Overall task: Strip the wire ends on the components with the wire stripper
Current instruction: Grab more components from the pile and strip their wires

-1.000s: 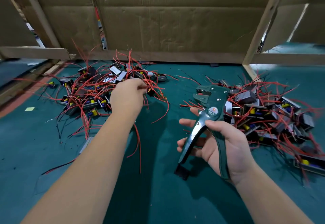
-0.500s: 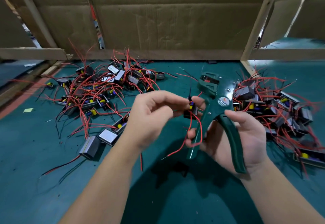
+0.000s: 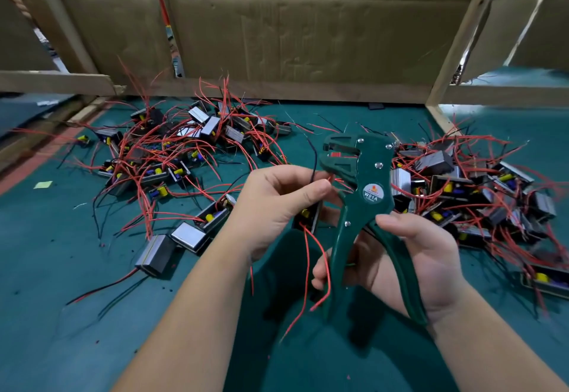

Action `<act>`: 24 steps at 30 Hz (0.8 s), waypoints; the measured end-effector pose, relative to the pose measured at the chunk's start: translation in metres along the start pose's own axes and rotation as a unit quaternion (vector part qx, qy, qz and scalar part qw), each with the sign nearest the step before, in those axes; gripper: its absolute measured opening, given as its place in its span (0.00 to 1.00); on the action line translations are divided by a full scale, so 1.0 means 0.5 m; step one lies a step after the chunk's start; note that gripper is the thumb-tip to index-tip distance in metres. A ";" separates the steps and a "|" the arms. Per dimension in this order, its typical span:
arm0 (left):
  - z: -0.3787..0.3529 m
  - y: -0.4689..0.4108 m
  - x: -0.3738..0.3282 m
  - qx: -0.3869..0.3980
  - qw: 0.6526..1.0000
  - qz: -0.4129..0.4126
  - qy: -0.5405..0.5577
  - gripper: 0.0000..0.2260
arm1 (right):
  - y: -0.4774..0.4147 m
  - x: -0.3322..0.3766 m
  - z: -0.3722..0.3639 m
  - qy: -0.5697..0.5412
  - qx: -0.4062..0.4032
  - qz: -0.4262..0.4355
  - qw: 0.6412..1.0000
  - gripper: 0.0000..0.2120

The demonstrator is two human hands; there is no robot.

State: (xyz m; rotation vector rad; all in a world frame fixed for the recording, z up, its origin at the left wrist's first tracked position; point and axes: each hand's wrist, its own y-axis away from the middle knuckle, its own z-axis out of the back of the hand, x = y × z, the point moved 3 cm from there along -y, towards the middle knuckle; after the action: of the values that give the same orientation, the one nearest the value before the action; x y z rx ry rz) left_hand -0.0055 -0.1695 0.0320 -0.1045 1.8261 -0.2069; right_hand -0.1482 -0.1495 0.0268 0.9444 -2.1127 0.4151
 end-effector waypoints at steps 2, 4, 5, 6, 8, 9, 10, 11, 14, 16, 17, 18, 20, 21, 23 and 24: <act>0.008 0.005 -0.004 -0.012 1.000 -0.006 -0.013 0.04 | 0.000 -0.003 0.000 0.010 -0.003 0.000 1.000 0.29; 0.016 0.011 -0.006 -0.006 1.000 0.003 0.002 0.05 | -0.001 -0.006 0.002 0.029 -0.010 0.005 1.000 0.32; 0.016 0.014 -0.007 0.006 1.000 0.007 0.024 0.05 | -0.001 -0.006 0.001 0.041 -0.013 0.010 0.999 0.33; 0.016 0.016 -0.008 0.017 0.999 0.009 0.038 0.04 | -0.002 -0.006 0.000 0.053 -0.017 0.015 0.998 0.32; 0.016 0.018 -0.008 0.024 0.999 0.004 0.025 0.04 | -0.002 -0.007 0.002 0.080 -0.038 0.026 0.996 0.32; 0.018 0.017 -0.007 0.016 1.000 -0.004 -0.002 0.05 | -0.003 -0.006 0.004 0.095 -0.056 0.035 0.993 0.31; 0.024 0.014 -0.007 -0.008 0.999 -0.015 -0.044 0.05 | -0.003 -0.004 0.007 0.106 -0.075 0.050 0.990 0.30; 0.035 0.011 -0.008 -0.045 0.995 -0.027 -0.090 0.05 | -0.003 0.000 0.012 0.106 -0.094 0.068 0.988 0.29; 0.071 0.001 -0.016 -0.138 0.981 -0.046 -0.131 0.06 | -0.002 0.011 0.024 0.067 -0.134 0.107 0.983 0.32; 0.084 -0.003 -0.023 -0.165 0.978 -0.046 -0.123 0.08 | -0.002 0.008 0.028 0.044 -0.149 0.086 0.984 0.36; 0.084 -0.004 -0.026 -0.166 0.977 -0.048 -0.121 0.08 | -0.003 0.003 0.028 0.036 -0.155 0.064 0.985 0.38; 0.082 -0.002 -0.029 -0.162 0.978 -0.054 -0.123 0.09 | -0.006 -0.004 0.027 0.027 -0.156 0.039 0.987 0.40; 0.073 0.001 -0.031 -0.142 0.978 -0.070 -0.136 0.09 | -0.010 -0.018 0.019 0.006 -0.140 -0.007 0.990 0.42; 0.070 0.003 -0.031 -0.129 0.977 -0.077 -0.149 0.09 | -0.012 -0.024 0.014 -0.004 -0.124 -0.024 0.992 0.39; 0.066 0.006 -0.031 -0.101 0.974 -0.089 -0.183 0.09 | -0.011 -0.030 0.005 -0.021 -0.081 -0.043 0.996 0.32; 0.065 0.007 -0.031 -0.092 0.969 -0.097 -0.206 0.09 | -0.009 -0.031 0.002 -0.027 -0.061 -0.048 0.997 0.29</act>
State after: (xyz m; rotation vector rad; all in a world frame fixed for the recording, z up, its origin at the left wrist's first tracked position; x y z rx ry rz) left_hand 0.0298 -0.1663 0.0379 -0.4263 1.4152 -0.1401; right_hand -0.1384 -0.1456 0.0143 0.9905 -2.1058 0.2123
